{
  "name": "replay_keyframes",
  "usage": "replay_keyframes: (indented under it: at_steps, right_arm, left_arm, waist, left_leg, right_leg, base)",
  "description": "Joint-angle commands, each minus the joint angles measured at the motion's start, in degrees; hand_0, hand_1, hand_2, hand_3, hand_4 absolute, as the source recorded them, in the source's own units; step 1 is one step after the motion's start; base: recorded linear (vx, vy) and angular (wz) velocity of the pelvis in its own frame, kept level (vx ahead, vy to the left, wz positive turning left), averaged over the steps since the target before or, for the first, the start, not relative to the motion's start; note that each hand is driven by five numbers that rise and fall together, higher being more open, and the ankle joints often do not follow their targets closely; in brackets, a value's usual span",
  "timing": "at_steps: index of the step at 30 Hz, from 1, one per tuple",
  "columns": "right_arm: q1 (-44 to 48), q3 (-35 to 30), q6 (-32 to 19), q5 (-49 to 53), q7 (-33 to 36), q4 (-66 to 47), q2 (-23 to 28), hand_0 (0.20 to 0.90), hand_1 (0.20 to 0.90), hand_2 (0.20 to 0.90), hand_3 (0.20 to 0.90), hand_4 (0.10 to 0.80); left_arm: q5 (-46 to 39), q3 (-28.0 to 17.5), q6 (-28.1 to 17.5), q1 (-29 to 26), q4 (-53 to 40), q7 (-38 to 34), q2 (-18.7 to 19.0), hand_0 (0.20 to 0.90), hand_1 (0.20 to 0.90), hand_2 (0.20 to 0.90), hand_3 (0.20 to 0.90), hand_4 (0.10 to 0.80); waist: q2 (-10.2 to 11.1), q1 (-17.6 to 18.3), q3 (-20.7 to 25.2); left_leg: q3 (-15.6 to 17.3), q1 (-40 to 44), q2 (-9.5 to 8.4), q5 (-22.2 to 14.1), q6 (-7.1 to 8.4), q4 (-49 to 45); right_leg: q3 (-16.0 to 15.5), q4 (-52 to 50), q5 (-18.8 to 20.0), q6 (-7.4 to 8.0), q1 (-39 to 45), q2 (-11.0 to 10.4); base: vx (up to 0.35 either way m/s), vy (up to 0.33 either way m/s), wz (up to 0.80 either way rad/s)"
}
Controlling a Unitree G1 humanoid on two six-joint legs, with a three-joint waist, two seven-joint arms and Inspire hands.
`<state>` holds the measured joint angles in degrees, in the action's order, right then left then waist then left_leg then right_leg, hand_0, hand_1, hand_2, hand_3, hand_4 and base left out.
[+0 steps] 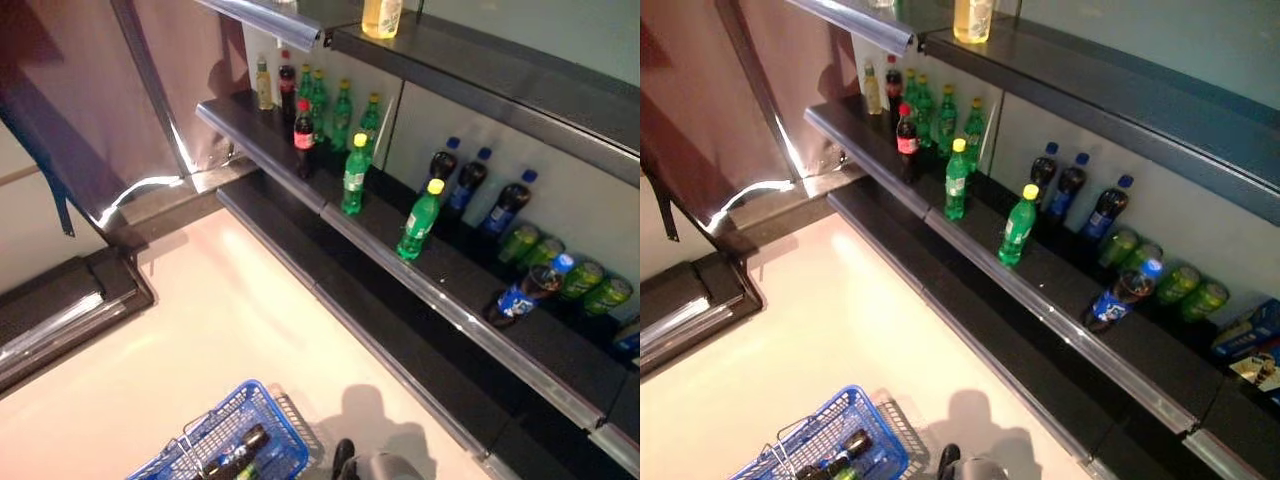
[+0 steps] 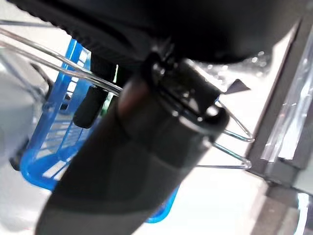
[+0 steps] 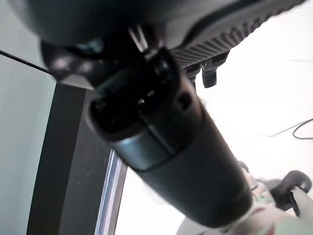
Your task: Pick up the drink and place into the basket.
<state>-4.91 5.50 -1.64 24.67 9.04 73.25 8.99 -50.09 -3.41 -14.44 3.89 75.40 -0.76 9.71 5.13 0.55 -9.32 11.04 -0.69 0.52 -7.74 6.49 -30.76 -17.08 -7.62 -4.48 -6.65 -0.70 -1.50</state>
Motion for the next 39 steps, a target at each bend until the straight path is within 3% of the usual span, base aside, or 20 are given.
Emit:
replay_keyframes:
  at_steps: [1, 4, 5, 7, 9, 10, 13, 15, 17, 20, 24, 28, 31, 36, 39]
  right_arm:
    - [0.3, 1.4, -1.2, -3.7, -0.1, -0.5, 3.9, 0.9, 0.9, 0.9, 0.9, 0.8]
    - [1.4, 2.4, -1.4, -3.9, -0.1, -0.9, 4.2, 0.9, 0.9, 0.9, 0.9, 0.8]
    - [2.6, 2.6, -2.0, -4.9, -0.3, -0.5, 4.1, 0.9, 0.9, 0.9, 0.9, 0.8]
    - [3.3, 3.0, -2.1, -5.1, -0.1, -0.3, 4.3, 0.9, 0.9, 0.9, 0.9, 0.8]
    - [3.4, 3.2, -2.2, -4.8, 0.0, -0.2, 4.3, 0.9, 0.9, 0.9, 0.9, 0.8]
    - [3.0, 3.2, -2.5, -4.8, -0.1, -0.1, 4.3, 0.9, 0.9, 0.9, 0.9, 0.8]
    - [2.1, 2.8, -2.9, -4.3, -0.3, -0.3, 4.5, 0.9, 0.9, 0.9, 0.9, 0.8]
    - [2.0, 2.3, -2.8, -5.0, -0.5, -0.1, 4.4, 0.9, 0.9, 0.9, 0.9, 0.8]
    - [1.9, 1.5, -3.0, -6.4, -0.5, 0.7, 4.2, 0.9, 0.9, 0.9, 0.9, 0.8]
    - [1.0, 1.3, -3.9, -5.6, -1.5, 0.5, 2.9, 0.9, 0.9, 0.9, 0.9, 0.8]
    - [2.2, 4.3, -3.6, -8.1, -0.8, -2.3, 2.1, 0.9, 0.9, 0.9, 0.9, 0.8]
    - [3.6, 8.4, -5.2, -12.1, -1.6, -7.2, 2.5, 0.9, 0.9, 0.9, 0.9, 0.8]
    - [3.5, 14.3, -4.6, -15.4, -2.0, -21.1, 4.4, 0.9, 0.9, 0.9, 0.9, 0.8]
    - [2.3, 19.6, 2.1, -12.3, -4.3, -49.8, 10.9, 0.9, 0.9, 0.9, 0.9, 0.8]
    - [2.0, 18.2, -0.9, -12.0, -6.9, -62.6, 15.3, 0.9, 0.9, 0.9, 0.9, 0.8]
  left_arm:
    - [-2.7, 0.2, -6.7, -1.4, -5.0, 4.1, -4.2, 0.3, 0.3, 0.3, 0.2, 0.1]
    - [-5.2, -0.5, -6.7, -1.5, -5.5, 4.0, -4.1, 0.3, 0.3, 0.3, 0.2, 0.1]
    - [-6.2, -1.0, -6.7, -1.8, -5.5, 4.3, -3.7, 0.3, 0.3, 0.3, 0.2, 0.1]
    - [-7.4, -1.6, -6.7, -1.5, -5.4, 4.5, -3.3, 0.3, 0.3, 0.3, 0.2, 0.1]
    - [-7.8, -1.9, -6.3, -1.3, -5.4, 4.1, -3.2, 0.3, 0.3, 0.3, 0.2, 0.1]
    - [-7.9, -2.3, -5.6, -1.1, -5.4, 3.9, -3.1, 0.3, 0.3, 0.3, 0.2, 0.1]
    - [-8.9, -3.3, -5.4, -0.6, -4.9, 4.1, -3.6, 0.3, 0.3, 0.3, 0.2, 0.1]
    - [-10.9, -4.3, -5.3, -0.8, -4.4, 3.9, -4.2, 0.3, 0.3, 0.3, 0.2, 0.1]
    - [-12.2, -5.3, -3.3, -1.5, -4.2, 3.6, -3.9, 0.3, 0.3, 0.3, 0.2, 0.1]
    - [-10.8, -4.8, -3.2, -3.6, -5.3, 3.2, -1.1, 0.3, 0.3, 0.3, 0.2, 0.1]
    - [-10.9, -3.7, -2.2, -4.5, -7.5, 1.3, 0.3, 0.3, 0.3, 0.3, 0.2, 0.1]
    - [-8.7, -2.3, -1.1, -5.2, -9.0, -0.8, 0.9, 0.3, 0.3, 0.3, 0.2, 0.1]
    - [-5.9, -1.4, 0.3, -4.4, -11.6, -2.6, 1.1, 0.3, 0.3, 0.3, 0.2, 0.1]
    - [-4.8, -0.7, 1.0, -2.1, -13.9, -3.8, 2.3, 0.3, 0.3, 0.3, 0.2, 0.1]
    - [-4.3, -0.2, 0.6, -0.8, -15.2, -4.0, 2.4, 0.3, 0.3, 0.3, 0.2, 0.1]
  waist:
    - [0.2, -0.9, 0.9]
    - [0.7, -2.5, 0.8]
    - [1.2, -3.3, 0.7]
    - [1.0, -4.0, 0.6]
    - [0.7, -4.4, 0.8]
    - [0.3, -4.8, 0.8]
    - [-0.4, -5.9, 0.1]
    - [-0.7, -6.2, 0.2]
    - [-1.5, -5.7, 0.5]
    - [-2.3, -4.9, 1.9]
    - [-3.1, -5.8, 2.6]
    - [-2.6, -7.0, 2.8]
    - [-1.3, -7.8, 2.2]
    - [0.9, -7.7, 1.9]
    - [1.7, -7.4, 2.1]
  left_leg:
    - [-2.9, -3.7, -1.55, 11.6, -0.69, -13.4]
    - [-4.0, -7.1, -0.83, 9.8, -2.87, -8.8]
    - [-3.7, -6.8, 0.28, 9.2, -3.75, -0.7]
    - [-5.3, -4.0, 1.6, 10.2, -3.39, 11.1]
    - [-7.4, -3.0, 4.09, 12.1, -2.18, 20.1]
    - [-9.0, -2.9, 6.24, 14.6, -1.01, 26.9]
    - [-13.2, -5.0, 8.86, 18.8, 0.29, 31.9]
    - [-13.3, -4.8, 8.38, 17.0, -0.26, 31.6]
    - [-11.3, -2.6, 7.73, 14.9, -0.43, 31.6]
    - [-8.2, 0.1, 4.19, 11.9, -2.48, 30.9]
    - [-6.4, 0.9, 3.29, 10.3, -3.63, 30.7]
    - [-6.1, 0.6, 3.01, 9.9, -4.0, 30.7]
    - [-6.2, 0.6, 3.81, 9.6, -3.78, 30.5]
    - [-6.5, 0.5, 5.18, 10.0, -3.09, 31.1]
    - [-6.6, 1.0, 5.72, 10.4, -2.72, 32.1]
  right_leg:
    - [-1.1, 4.4, 7.1, 6.35, 1.8, -1.4]
    - [2.1, 4.8, 6.7, 6.67, 2.8, -1.2]
    - [4.4, 5.6, 6.4, 7.14, 3.8, -0.9]
    - [7.1, 6.7, 6.1, 7.84, 4.6, -0.2]
    - [8.8, 7.6, 5.9, 8.42, 5.2, 0.0]
    - [9.9, 8.3, 5.6, 8.86, 6.1, -0.1]
    - [11.9, 8.5, 4.8, 9.27, 7.8, -0.9]
    - [11.1, 8.2, 4.2, 10.61, 8.7, -3.3]
    - [9.5, 6.4, 3.4, 11.98, 8.9, -5.7]
    - [7.5, 2.8, 3.9, 14.58, 8.4, -10.0]
    - [5.5, 3.4, 5.0, 15.3, 7.4, -12.3]
    - [4.5, 5.7, 6.1, 15.81, 8.1, -12.7]
    - [3.5, 6.8, 7.6, 16.55, 8.3, -12.9]
    - [2.9, 8.0, 7.4, 17.01, 8.9, -11.7]
    - [2.8, 8.9, 7.3, 17.0, 9.3, -11.0]
  base:
    - [0.271, 0.058, -0.83]
    - [0.274, 0.089, -0.39]
    - [0.366, 0.184, -0.51]
    - [0.341, 0.235, -0.55]
    - [0.287, 0.246, -0.35]
    - [0.296, 0.277, -0.32]
    - [0.261, 0.268, -0.21]
    - [0.28, 0.37, -0.38]
    - [0.31, 0.409, -0.53]
    - [0.306, 0.355, -0.09]
    - [0.096, 0.127, -0.1]
    - [0.009, -0.039, -0.14]
    - [-0.009, -0.138, -0.04]
    - [-0.014, -0.148, 0.01]
    - [-0.006, -0.086, 0.03]
